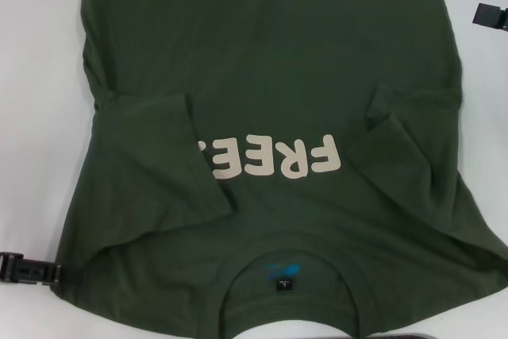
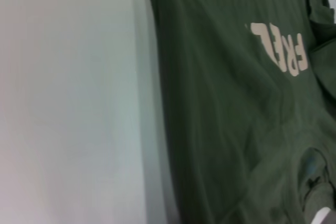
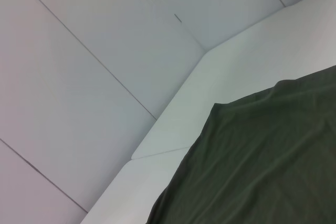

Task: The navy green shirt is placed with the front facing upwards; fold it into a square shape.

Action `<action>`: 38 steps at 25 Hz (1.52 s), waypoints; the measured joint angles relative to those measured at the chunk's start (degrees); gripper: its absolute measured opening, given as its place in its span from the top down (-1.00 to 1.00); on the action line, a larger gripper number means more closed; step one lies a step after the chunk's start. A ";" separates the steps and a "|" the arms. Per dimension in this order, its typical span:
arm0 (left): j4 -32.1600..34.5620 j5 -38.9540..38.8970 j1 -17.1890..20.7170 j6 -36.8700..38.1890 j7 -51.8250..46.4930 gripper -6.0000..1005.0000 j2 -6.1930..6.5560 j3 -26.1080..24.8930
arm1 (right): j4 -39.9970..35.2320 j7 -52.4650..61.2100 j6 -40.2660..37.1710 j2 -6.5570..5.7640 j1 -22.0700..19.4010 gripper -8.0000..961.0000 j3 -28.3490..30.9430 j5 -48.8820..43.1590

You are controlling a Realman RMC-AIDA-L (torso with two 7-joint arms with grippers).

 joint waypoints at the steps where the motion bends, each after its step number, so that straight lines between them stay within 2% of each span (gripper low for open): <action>1: 0.06 0.29 -0.03 -0.28 -0.17 -0.45 -0.03 0.00 | -0.01 0.00 0.00 -0.01 0.00 -0.25 -0.01 0.00; 7: 1.23 0.83 -0.55 -1.27 -0.45 -0.17 -0.04 0.00 | -0.15 -0.02 0.00 -0.03 0.00 -0.25 -0.02 0.00; 13: 1.40 0.89 -0.91 -1.44 -0.47 -0.06 0.01 0.00 | -0.26 -0.02 0.00 -0.03 -0.03 -0.25 -0.01 0.07; 24: 1.50 1.65 -1.14 -2.08 -0.57 -0.01 -0.04 0.00 | -0.14 -0.10 0.00 -0.02 -0.09 -0.25 0.00 0.09; 26: 1.72 2.22 -1.38 -2.11 -0.33 0.23 0.04 0.12 | -0.11 -0.11 -0.02 -0.03 -0.10 -0.25 -0.01 0.09; 31: 2.72 3.03 -1.98 -1.90 0.18 0.43 0.51 0.24 | -0.09 -0.11 -0.21 -0.02 -0.09 -0.25 -0.02 0.09; 38: 2.88 3.16 -2.13 -2.36 0.22 0.71 0.56 0.35 | -0.09 -0.19 -0.34 0.07 -0.17 -0.25 -0.04 0.09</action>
